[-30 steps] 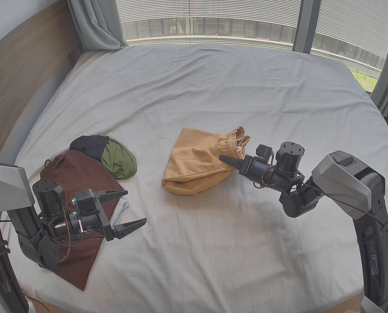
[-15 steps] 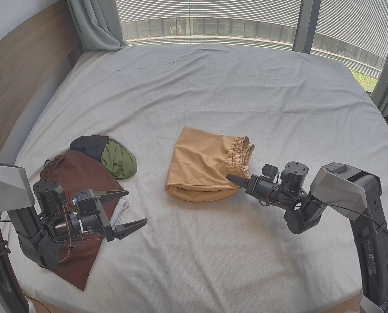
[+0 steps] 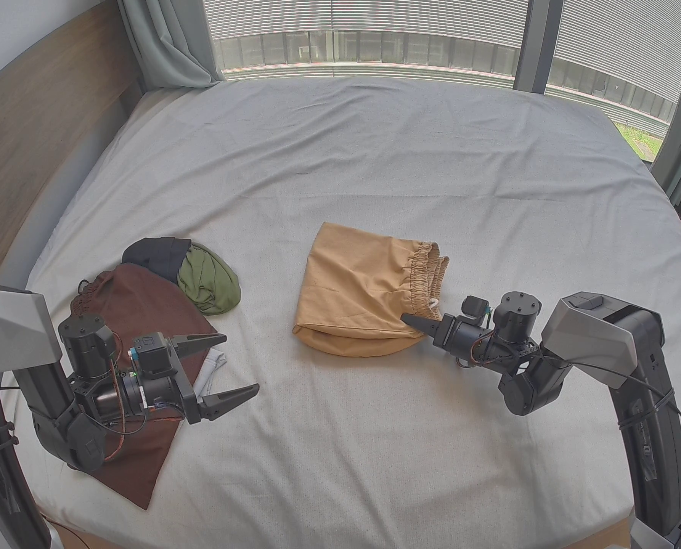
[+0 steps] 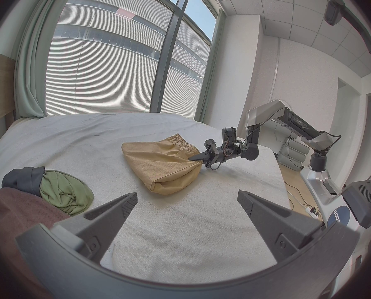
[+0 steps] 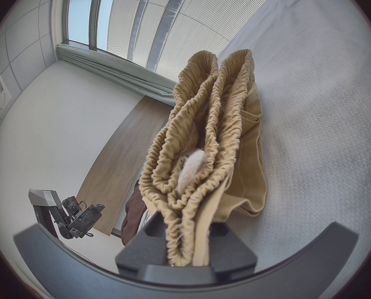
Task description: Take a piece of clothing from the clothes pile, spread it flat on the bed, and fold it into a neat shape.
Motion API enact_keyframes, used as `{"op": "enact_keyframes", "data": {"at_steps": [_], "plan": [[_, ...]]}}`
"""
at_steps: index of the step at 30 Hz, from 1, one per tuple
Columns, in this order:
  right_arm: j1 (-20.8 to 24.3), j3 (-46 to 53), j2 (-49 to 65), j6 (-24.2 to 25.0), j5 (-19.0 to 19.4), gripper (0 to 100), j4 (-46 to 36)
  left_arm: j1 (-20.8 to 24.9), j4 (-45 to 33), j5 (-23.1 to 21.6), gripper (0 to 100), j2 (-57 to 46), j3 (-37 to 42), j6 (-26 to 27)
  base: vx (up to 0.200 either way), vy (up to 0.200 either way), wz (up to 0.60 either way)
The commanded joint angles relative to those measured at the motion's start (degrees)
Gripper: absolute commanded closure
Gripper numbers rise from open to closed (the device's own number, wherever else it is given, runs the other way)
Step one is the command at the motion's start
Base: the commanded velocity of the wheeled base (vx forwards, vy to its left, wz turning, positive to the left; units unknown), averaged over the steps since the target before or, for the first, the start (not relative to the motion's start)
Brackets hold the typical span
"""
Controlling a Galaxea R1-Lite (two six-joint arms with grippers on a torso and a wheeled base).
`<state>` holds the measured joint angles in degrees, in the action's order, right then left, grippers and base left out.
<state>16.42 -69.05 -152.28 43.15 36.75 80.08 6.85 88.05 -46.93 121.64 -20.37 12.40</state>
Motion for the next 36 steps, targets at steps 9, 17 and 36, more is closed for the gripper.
{"op": "enact_keyframes", "data": {"at_steps": [9, 17, 36], "plan": [[-0.25, -0.47, -0.29, -0.26, -1.86, 0, -0.01, 0.0, 0.19, 0.0, 0, -0.44, -0.02, -0.01, 0.0, 0.0, 0.0], [-4.64, 4.45, 4.36, -2.02, -1.86, 0, 0.08, 0.0, 0.19, 0.0, 0, -0.52, -0.11, -0.01, 0.0, 0.0, 0.0], [-3.24, 8.14, 17.81, -2.99, -1.69, 0, -2.65, -0.08, 0.28, 0.0, 0, -0.44, -0.55, -0.01, 0.0, 0.0, 0.0]]}}
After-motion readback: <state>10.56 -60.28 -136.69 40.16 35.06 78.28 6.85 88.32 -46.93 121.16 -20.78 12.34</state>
